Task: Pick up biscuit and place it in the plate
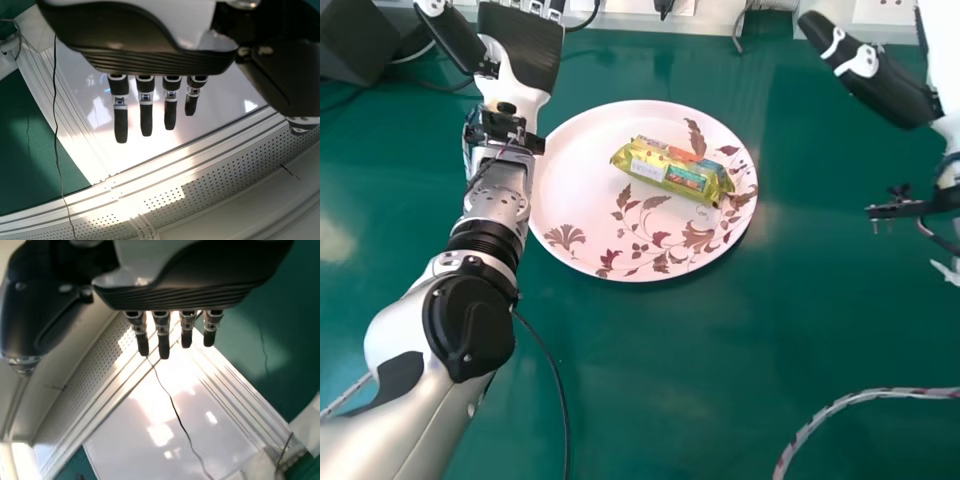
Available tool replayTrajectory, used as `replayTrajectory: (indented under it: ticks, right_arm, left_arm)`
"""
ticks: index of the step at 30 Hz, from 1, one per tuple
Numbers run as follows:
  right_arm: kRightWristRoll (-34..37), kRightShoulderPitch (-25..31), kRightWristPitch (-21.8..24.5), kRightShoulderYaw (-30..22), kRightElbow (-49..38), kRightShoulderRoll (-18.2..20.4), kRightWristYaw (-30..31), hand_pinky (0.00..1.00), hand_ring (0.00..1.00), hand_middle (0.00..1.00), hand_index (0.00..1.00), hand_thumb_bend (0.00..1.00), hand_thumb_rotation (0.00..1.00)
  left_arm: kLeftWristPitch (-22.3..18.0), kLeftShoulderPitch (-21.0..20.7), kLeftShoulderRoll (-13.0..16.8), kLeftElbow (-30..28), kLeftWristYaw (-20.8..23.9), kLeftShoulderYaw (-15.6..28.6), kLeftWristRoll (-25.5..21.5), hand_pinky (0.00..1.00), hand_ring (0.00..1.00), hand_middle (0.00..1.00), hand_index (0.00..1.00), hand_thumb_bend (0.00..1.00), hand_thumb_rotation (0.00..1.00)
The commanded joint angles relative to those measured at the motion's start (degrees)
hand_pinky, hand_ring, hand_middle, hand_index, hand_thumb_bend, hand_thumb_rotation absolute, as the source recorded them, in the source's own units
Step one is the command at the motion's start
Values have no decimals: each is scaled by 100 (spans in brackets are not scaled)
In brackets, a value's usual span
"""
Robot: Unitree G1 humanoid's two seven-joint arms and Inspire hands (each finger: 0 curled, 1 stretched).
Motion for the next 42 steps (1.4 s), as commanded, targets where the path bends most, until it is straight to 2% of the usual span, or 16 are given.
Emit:
replayTrajectory:
  ticks: [1, 4, 8, 15, 17, 22, 28, 32, 35, 42]
  right_arm:
    - [331, 54, -207, -132, 105, 29, 38, 100, 98, 95, 97, 100, 75]
    - [951, 8, -503, -231, 383, 41, 215, 100, 97, 95, 96, 100, 76]
    - [1362, -37, -894, -282, 749, 49, 299, 100, 97, 94, 94, 100, 76]
    - [2387, -136, -1318, -361, 1358, 147, 746, 100, 95, 92, 91, 100, 78]
    - [2725, -173, -1434, -385, 1566, 158, 981, 100, 95, 92, 92, 100, 78]
    - [3394, -276, -1734, -453, 2009, 321, 1420, 100, 94, 91, 92, 100, 78]
    - [4122, -420, -1832, -589, 2357, 550, 1848, 100, 94, 91, 93, 100, 75]
    - [4764, -546, -1664, -738, 2490, 732, 2140, 99, 94, 91, 93, 100, 77]
    - [5036, -637, -1638, -839, 2661, 792, 2341, 96, 94, 91, 94, 100, 76]
    - [5611, -902, -1572, -1127, 3086, 1038, 2645, 74, 86, 84, 90, 98, 75]
  left_arm:
    - [13, 54, 31, -19, -38, -48, 17, 74, 84, 92, 98, 98, 88]
    - [40, 51, 42, -11, -15, -41, 13, 78, 86, 94, 99, 98, 86]
    - [136, 48, 65, 11, -20, -15, -13, 80, 85, 93, 100, 97, 87]
    - [122, 57, 70, -4, 37, -36, 21, 84, 87, 95, 100, 94, 86]
    - [123, 62, 82, 2, 27, -48, 37, 87, 89, 96, 100, 95, 83]
    - [95, 63, 91, 1, 36, -67, 82, 89, 90, 97, 100, 100, 81]
    - [111, 63, 102, 8, 46, -54, 86, 92, 91, 97, 100, 100, 81]
    - [46, 61, 92, -8, 87, -79, 117, 90, 89, 94, 99, 100, 75]
    - [137, 56, 95, -8, 38, -53, 69, 90, 90, 95, 100, 100, 75]
    - [226, 49, 120, -13, 89, 9, 1, 83, 86, 94, 97, 100, 74]
